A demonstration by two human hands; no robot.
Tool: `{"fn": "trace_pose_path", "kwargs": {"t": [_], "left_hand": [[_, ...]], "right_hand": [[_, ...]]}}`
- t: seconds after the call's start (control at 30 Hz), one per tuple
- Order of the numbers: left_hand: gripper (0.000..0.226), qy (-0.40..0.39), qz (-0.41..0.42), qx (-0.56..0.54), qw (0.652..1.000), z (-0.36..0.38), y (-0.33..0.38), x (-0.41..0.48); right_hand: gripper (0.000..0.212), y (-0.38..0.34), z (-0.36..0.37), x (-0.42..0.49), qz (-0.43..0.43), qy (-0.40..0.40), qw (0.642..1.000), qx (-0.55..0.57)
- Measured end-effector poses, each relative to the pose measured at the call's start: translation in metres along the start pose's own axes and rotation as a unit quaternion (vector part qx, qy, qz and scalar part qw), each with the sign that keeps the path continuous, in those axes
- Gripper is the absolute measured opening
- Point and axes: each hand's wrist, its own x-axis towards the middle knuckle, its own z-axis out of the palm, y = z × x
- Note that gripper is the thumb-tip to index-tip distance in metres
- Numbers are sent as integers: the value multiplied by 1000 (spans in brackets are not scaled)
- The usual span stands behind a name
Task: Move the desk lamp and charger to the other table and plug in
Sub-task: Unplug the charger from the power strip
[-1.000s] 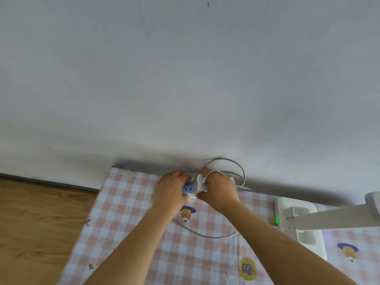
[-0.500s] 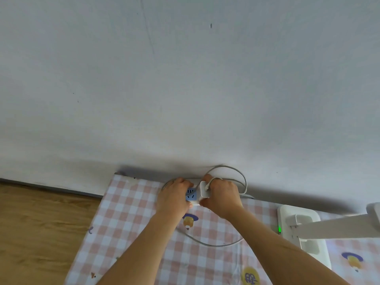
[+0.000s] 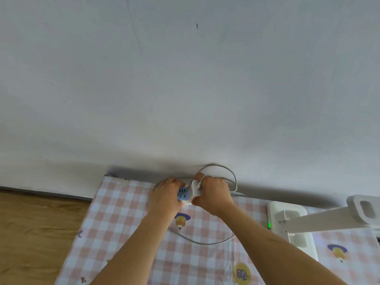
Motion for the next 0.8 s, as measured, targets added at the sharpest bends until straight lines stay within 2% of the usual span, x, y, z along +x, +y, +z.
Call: {"fn": "trace_pose_path", "kwargs": {"t": [0.13, 0.23, 0.37, 0.47, 0.57, 0.67, 0.8], "left_hand": [[36, 3, -5, -7, 1000, -2, 0, 1], [23, 24, -1, -10, 1000, -3, 3, -2], [36, 19, 18, -4, 1000, -5, 1, -7], [45, 35, 52, 3, 998, -8, -4, -25], [33, 85, 89, -32, 992, -10, -5, -49], [27, 118, 132, -44, 983, -9, -7, -68], [22, 51, 105, -47, 992, -9, -10, -89]], "right_hand": [[31, -8, -9, -5, 17, 8, 997, 70], [25, -19, -7, -23, 15, 20, 996, 82], [28, -20, -4, -53, 43, 35, 981, 184], [36, -15, -6, -77, 53, 9, 967, 248], [34, -4, -1, -100, 70, -34, 953, 293], [40, 5, 10, -118, 84, -79, 952, 285], [49, 7, 26, -130, 97, -118, 954, 258]]}}
